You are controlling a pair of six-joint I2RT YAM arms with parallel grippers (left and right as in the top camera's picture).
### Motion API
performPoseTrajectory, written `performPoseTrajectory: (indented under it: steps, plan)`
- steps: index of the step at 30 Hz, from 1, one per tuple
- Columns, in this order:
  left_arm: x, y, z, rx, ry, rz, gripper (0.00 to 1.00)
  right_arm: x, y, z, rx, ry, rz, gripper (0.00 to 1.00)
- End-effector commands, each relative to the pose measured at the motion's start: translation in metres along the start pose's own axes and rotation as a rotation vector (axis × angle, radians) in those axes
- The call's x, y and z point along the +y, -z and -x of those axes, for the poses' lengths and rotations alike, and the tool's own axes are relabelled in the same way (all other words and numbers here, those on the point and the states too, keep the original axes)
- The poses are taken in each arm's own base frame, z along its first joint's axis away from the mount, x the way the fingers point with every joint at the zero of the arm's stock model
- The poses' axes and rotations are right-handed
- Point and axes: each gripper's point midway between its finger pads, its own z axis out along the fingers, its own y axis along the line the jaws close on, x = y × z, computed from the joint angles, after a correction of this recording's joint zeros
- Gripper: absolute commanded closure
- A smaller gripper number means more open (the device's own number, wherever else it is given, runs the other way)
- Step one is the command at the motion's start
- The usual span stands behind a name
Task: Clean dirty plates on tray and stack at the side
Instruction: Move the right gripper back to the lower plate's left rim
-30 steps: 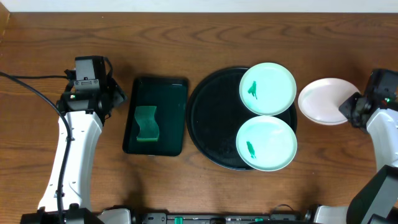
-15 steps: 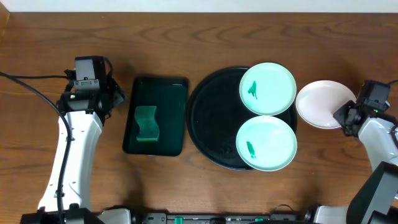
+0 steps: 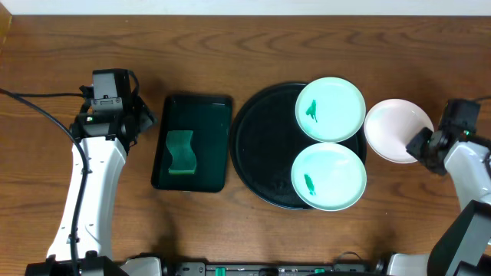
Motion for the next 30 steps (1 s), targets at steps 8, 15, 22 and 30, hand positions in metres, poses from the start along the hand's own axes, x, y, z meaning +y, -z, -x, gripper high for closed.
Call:
performPoseTrajectory:
  steps: [8, 15, 22, 30]
  plan:
    - [0.001, 0.001, 0.005, -0.011, 0.0, 0.007, 0.2, 0.149, 0.099, -0.033, 0.051, 0.593, 0.379, 0.53]
    - [0.001, 0.001, 0.005, -0.011, 0.0, 0.007, 0.19, 0.213, 0.128, -0.128, 0.103, 0.907, 0.484, 0.53]
    - [0.001, 0.001, 0.005, -0.011, 0.0, 0.007, 0.2, 0.249, 0.147, -0.213, 0.137, 1.118, 0.56, 0.56]
    - [0.001, 0.001, 0.005, -0.011, 0.0, 0.007, 0.2, 0.275, 0.126, -0.281, 0.119, 1.297, 0.529, 0.55]
